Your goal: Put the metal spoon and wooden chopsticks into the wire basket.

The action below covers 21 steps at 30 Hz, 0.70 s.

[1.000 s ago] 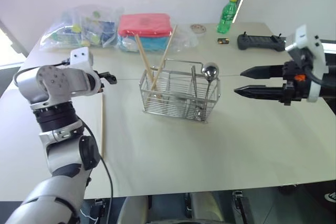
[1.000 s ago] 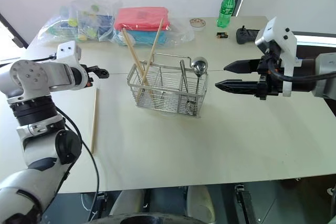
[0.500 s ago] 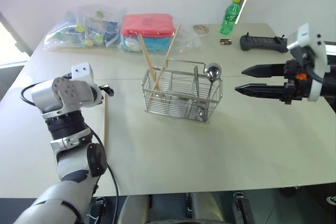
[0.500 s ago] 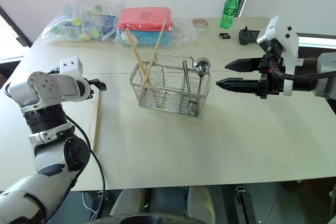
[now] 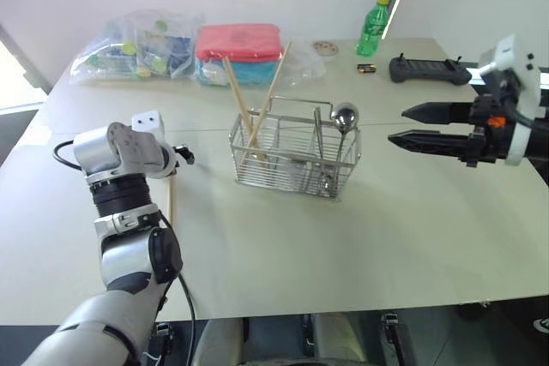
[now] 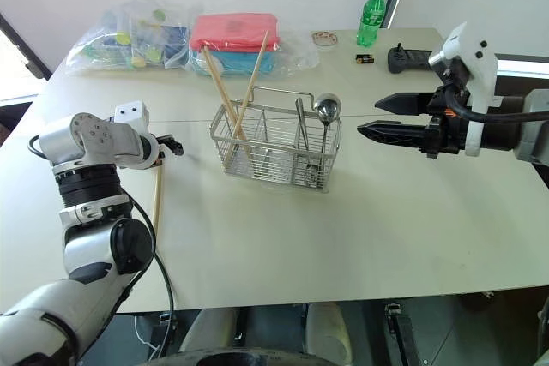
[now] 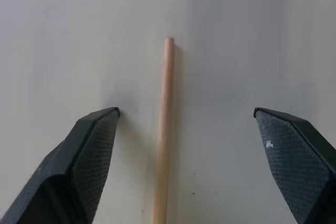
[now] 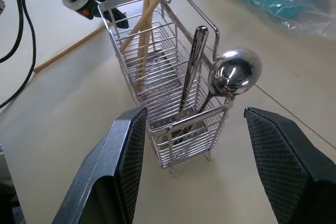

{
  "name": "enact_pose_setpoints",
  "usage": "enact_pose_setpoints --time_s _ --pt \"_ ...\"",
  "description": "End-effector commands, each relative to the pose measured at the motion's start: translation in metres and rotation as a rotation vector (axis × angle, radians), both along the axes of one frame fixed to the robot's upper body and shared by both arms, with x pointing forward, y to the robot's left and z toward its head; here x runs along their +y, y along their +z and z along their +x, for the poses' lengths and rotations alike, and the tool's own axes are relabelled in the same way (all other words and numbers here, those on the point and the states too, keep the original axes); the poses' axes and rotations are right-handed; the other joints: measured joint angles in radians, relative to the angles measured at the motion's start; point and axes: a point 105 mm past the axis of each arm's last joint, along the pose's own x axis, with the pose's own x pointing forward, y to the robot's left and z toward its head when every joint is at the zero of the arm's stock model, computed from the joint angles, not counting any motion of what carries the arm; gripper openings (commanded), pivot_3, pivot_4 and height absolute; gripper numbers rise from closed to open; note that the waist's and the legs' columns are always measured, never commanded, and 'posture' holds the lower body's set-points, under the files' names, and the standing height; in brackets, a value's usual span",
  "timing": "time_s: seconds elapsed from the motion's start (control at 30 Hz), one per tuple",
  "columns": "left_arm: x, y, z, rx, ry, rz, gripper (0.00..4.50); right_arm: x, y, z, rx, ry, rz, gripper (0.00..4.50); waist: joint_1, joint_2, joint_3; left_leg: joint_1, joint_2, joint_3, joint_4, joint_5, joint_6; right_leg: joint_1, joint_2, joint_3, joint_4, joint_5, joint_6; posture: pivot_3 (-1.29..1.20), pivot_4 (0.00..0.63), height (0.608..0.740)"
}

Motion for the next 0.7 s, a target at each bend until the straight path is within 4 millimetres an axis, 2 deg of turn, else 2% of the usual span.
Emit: enact_pose_setpoints --time_s 0.03,0.13,0.17,0.23,0.5,0.57,0.63,0.7 --pt "-0.001 -0.013 -0.005 0.06 0.006 -0.031 2.88 0.001 0.012 -0.004 -0.061 -0.002 0.011 3.02 0.0 0.001 -0.001 0.0 0.0 0.0 0.0 0.0 0.0 0.0 0.0 0.0 0.0 0.0 0.0 0.0 0.15 0.699" --pt "0.0 -0.013 -0.006 0.064 0.01 -0.029 1.46 0.0 0.014 -0.003 -0.065 -0.01 0.016 3.02 0.003 0.002 -0.001 0.0 0.0 0.0 0.0 0.0 0.0 0.0 0.0 0.0 0.0 0.0 0.0 0.0 0.15 0.699" --pt "0.0 -0.013 -0.005 0.063 0.011 -0.029 0.86 0.0 0.014 -0.003 -0.065 -0.011 0.017 3.02 0.004 0.002 -0.001 0.0 0.0 0.0 0.0 0.0 0.0 0.001 0.0 0.0 0.0 0.0 0.0 0.0 0.15 0.699" --pt "0.0 -0.012 -0.005 0.059 0.013 -0.031 0.05 0.0 0.015 -0.003 -0.065 -0.012 0.022 3.02 0.004 0.002 -0.001 0.0 -0.001 0.0 0.001 0.0 0.0 0.001 -0.001 0.0 0.0 0.0 0.0 0.0 0.15 0.699" --pt "-0.001 -0.006 -0.001 0.029 0.025 -0.056 0.05 0.001 0.013 -0.001 -0.063 -0.013 0.025 3.02 0.003 0.002 -0.001 0.0 -0.001 0.0 0.001 0.0 0.0 0.002 -0.001 0.0 0.0 0.0 0.0 0.0 0.15 0.699" --pt "0.005 0.018 0.016 -0.134 0.033 -0.033 0.05 0.001 0.013 -0.001 -0.063 -0.012 0.027 3.02 0.004 0.002 -0.001 0.0 -0.001 0.0 0.001 0.0 0.0 0.002 -0.001 0.0 0.0 0.0 0.0 0.0 0.15 0.699" --pt "0.02 0.057 0.038 -0.386 0.053 0.066 0.05 0.002 0.013 0.0 -0.064 -0.012 0.03 3.02 0.003 0.0 0.0 0.0 -0.001 0.0 0.001 0.0 0.0 0.001 -0.001 0.0 0.0 0.0 0.0 0.0 0.15 0.699" --pt "0.033 0.09 0.048 -0.584 0.072 0.157 0.05 0.001 0.013 0.0 -0.064 -0.013 0.032 3.02 0.001 -0.001 0.0 -0.001 -0.001 0.0 0.001 0.0 -0.001 0.0 -0.001 0.0 0.0 0.0 0.0 0.0 0.15 0.699"
